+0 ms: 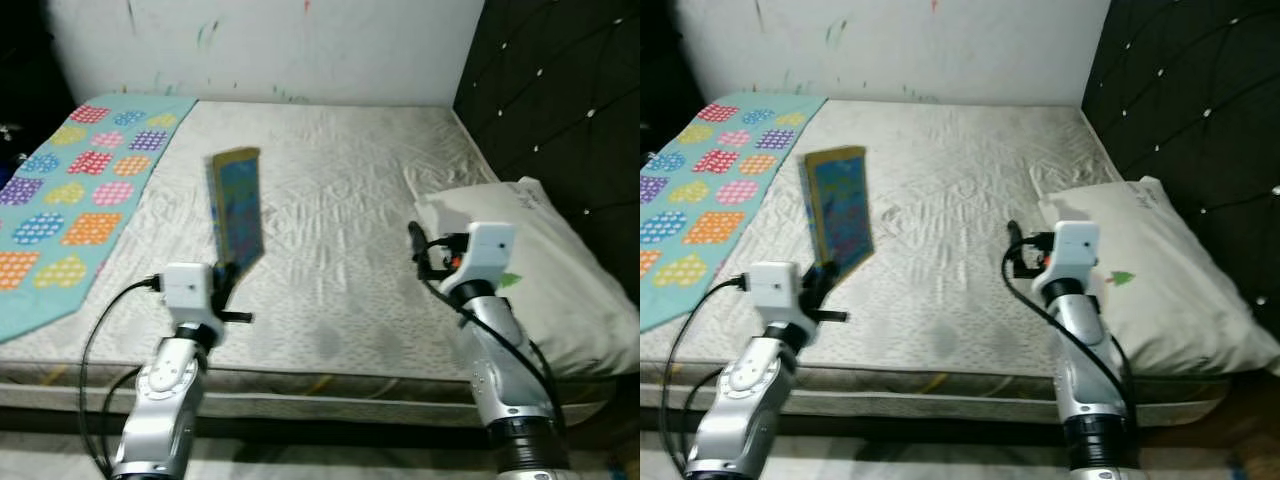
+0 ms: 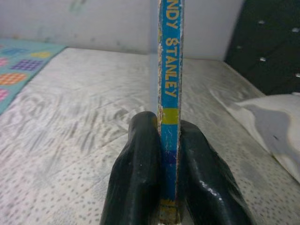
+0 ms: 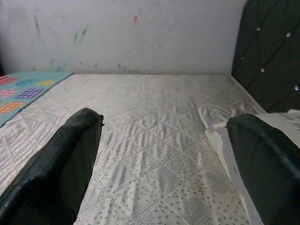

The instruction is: Clean up the room

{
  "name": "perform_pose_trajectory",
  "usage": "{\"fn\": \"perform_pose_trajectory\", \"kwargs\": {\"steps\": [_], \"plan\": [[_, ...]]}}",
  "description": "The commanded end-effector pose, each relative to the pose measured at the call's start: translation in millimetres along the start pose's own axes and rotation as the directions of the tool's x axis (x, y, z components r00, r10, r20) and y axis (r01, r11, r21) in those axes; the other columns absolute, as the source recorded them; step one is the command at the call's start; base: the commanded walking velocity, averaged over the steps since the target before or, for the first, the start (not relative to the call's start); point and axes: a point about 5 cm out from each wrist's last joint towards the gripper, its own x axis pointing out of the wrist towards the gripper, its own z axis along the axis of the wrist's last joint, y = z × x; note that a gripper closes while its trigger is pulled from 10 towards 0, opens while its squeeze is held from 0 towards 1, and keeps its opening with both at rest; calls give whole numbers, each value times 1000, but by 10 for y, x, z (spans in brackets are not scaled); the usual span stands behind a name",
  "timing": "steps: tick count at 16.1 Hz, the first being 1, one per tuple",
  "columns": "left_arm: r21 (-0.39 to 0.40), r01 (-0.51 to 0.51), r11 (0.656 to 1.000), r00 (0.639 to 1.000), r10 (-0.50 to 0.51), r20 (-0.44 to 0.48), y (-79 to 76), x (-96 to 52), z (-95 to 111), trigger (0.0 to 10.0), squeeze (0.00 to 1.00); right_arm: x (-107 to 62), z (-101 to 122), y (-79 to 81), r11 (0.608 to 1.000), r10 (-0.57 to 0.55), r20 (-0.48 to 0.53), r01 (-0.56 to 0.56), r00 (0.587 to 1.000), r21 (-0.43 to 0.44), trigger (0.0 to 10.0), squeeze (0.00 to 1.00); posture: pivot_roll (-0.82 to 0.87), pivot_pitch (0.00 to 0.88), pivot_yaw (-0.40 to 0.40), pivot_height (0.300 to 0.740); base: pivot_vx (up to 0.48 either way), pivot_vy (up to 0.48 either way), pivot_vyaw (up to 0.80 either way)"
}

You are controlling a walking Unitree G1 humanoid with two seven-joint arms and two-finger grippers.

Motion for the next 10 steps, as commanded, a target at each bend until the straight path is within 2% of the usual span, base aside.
{"fn": "perform_pose_trajectory", "kwargs": {"steps": [1,5,8,10], "plan": [[6,14,1000,999,-14,47,-41,31,93,10000,0,13,27,-55,1000,-12,7,12,1000,-10,10000,0,-49,22,7,740,0,-375,0],[-11,17,1000,998,-16,53,-49,28,93,10000,0,11,26,-62,1000,-14,7,14,1000,-11,10000,0,-50,23,9,740,0,-339,0],[-50,69,996,994,-65,87,-87,12,124,10000,0,2,17,-64,1000,-15,6,15,1000,-13,10000,0,-53,25,12,740,0,0,0],[-46,80,996,993,-76,87,-98,7,127,10000,0,-2,8,-72,1000,-17,3,18,1000,-15,10000,0,-53,25,12,740,0,0,0]]}}
